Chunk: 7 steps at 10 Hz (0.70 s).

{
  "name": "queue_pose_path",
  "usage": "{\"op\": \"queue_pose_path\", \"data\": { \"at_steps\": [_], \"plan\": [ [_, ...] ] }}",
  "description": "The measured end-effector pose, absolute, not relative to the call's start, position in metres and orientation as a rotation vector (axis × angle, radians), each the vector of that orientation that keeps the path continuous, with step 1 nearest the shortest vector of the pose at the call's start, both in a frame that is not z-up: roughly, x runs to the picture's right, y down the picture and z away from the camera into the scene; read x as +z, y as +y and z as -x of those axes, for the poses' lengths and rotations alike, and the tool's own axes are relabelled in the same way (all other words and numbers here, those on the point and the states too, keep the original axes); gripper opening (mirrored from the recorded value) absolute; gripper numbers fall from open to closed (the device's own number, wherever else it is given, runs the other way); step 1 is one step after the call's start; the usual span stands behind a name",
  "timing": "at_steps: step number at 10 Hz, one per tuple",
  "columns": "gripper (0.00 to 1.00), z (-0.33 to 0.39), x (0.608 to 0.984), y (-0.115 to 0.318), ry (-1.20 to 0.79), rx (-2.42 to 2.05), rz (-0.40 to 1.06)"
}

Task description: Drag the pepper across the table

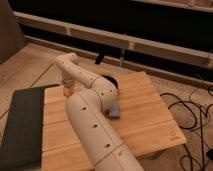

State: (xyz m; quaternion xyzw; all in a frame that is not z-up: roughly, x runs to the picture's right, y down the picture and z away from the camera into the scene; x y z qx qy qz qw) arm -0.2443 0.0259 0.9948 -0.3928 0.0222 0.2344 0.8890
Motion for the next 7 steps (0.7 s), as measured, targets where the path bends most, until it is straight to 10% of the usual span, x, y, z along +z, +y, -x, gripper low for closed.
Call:
{"op": "queue_pose_path", "data": {
  "at_steps": [7],
  "plan": [
    [0.00,0.284,0.985,0.003,-0.056,0.458,0.796]
  ]
}}
